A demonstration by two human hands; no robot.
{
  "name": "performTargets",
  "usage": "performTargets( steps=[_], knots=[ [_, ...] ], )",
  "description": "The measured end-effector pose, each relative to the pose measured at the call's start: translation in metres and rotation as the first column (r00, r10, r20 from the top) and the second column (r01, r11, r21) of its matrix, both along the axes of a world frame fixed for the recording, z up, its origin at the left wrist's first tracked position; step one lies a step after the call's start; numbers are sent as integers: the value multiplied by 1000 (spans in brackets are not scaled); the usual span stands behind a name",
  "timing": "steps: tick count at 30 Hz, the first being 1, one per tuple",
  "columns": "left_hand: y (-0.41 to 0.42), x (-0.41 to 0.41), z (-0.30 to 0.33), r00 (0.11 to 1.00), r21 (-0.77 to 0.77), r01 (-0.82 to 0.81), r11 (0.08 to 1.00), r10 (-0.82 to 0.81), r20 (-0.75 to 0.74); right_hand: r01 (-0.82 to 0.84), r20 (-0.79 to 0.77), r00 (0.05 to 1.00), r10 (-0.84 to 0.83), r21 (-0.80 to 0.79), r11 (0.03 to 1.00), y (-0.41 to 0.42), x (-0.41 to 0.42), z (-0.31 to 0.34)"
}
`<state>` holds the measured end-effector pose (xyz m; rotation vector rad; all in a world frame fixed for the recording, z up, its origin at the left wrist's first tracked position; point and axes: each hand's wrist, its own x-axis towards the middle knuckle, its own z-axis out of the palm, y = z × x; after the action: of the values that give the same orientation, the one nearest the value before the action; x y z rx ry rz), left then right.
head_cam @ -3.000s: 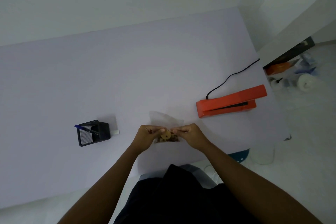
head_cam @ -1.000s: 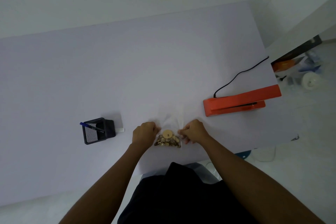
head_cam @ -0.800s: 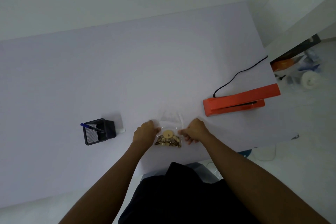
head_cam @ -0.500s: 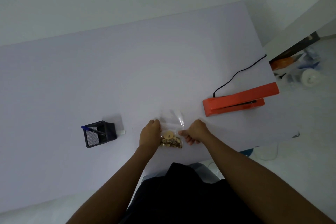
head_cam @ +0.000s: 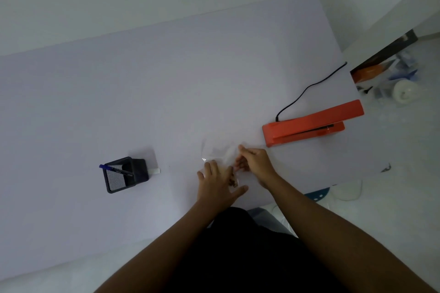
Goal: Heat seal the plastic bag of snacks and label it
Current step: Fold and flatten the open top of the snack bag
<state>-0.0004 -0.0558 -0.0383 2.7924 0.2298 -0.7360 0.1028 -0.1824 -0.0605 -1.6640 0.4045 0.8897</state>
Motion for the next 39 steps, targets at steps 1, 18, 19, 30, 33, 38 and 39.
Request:
performTargets(
  steps=[1,18,19,30,33,38,39],
  knots=[
    [-1,1,-1,1000,12,6,1000,-6,-12,13,-6,1000,-13,59,998,4,1,0],
    [-11,0,1,995,45,23,999,-18,-100,-116,-63,989,131,205,972,49,61,-12],
    [-12,0,1,995,46,20,999,-15,-102,-113,-59,990,128,202,973,50,62,-13],
    [-14,4,9,984,31,22,999,-16,-178,-81,-16,996,92,347,934,60,36,2],
    [-15,5,12,987,30,8,1000,-3,-163,-258,-87,948,306,354,899,62,21,-3],
    [-11,8,13,990,34,29,999,-24,-136,-309,-146,916,373,334,890,75,46,-6],
    [-10,8,13,992,39,33,999,-28,-123,-304,-139,921,364,329,894,79,55,-6]
  ],
)
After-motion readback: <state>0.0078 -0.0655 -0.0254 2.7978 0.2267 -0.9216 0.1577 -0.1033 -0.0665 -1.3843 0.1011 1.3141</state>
